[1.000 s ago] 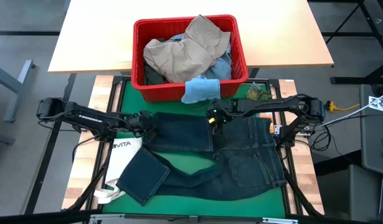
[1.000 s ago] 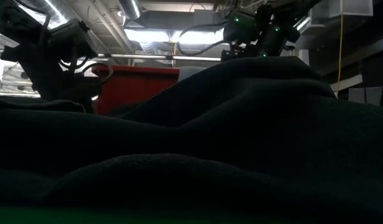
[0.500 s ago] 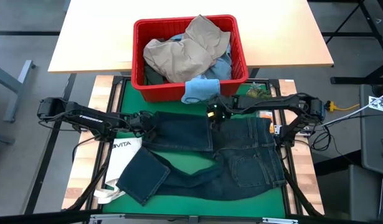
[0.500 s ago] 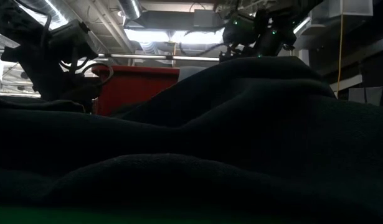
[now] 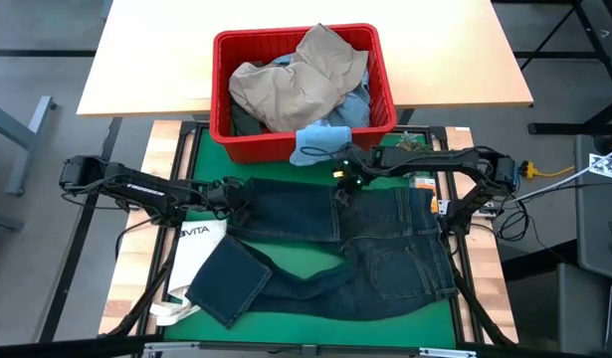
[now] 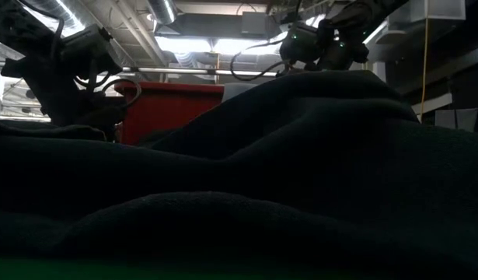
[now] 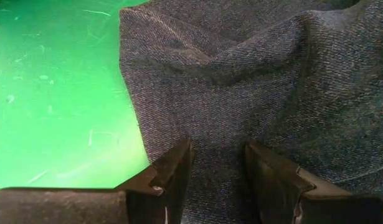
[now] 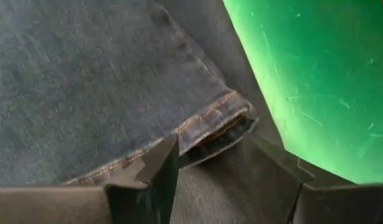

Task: Fold Laundry from Bin
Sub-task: Fold the dark blue pants

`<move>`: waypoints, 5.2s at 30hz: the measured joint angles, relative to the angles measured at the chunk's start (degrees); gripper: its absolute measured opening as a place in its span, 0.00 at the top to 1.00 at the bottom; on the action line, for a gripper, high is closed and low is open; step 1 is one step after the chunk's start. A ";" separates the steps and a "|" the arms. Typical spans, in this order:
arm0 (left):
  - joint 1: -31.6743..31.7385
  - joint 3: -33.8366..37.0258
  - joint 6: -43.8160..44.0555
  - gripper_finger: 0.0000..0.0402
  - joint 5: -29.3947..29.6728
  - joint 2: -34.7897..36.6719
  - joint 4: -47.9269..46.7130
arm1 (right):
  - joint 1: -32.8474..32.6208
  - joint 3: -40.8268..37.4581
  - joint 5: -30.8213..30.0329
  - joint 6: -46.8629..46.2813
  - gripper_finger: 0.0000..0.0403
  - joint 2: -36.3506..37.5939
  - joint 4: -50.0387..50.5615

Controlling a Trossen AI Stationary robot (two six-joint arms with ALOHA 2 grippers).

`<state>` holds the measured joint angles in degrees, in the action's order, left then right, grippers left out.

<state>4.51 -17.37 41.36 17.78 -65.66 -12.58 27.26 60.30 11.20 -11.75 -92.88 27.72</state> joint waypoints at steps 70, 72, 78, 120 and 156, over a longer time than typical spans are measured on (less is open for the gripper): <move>1.11 -1.30 10.55 0.63 11.72 2.78 -5.99 | -11.63 -0.01 -20.33 10.28 0.95 -1.36 6.23; 1.11 -2.05 9.93 0.63 11.74 3.99 -5.97 | -11.65 -0.01 -20.68 10.27 0.95 -1.36 6.22; 1.11 -4.85 7.54 0.63 13.78 6.74 -5.44 | -11.49 -0.01 -20.74 10.41 0.95 -1.36 5.90; 15.49 -5.40 12.15 0.63 11.65 -13.71 9.67 | -11.56 0.01 -20.69 10.61 0.95 -1.38 9.89; 5.75 -7.89 -2.44 0.84 5.24 2.93 7.58 | -11.49 0.87 -19.64 10.89 0.64 -1.10 10.36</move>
<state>10.26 -25.26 38.93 23.02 -62.74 -5.00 15.77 61.17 -8.44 -0.85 -93.98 38.08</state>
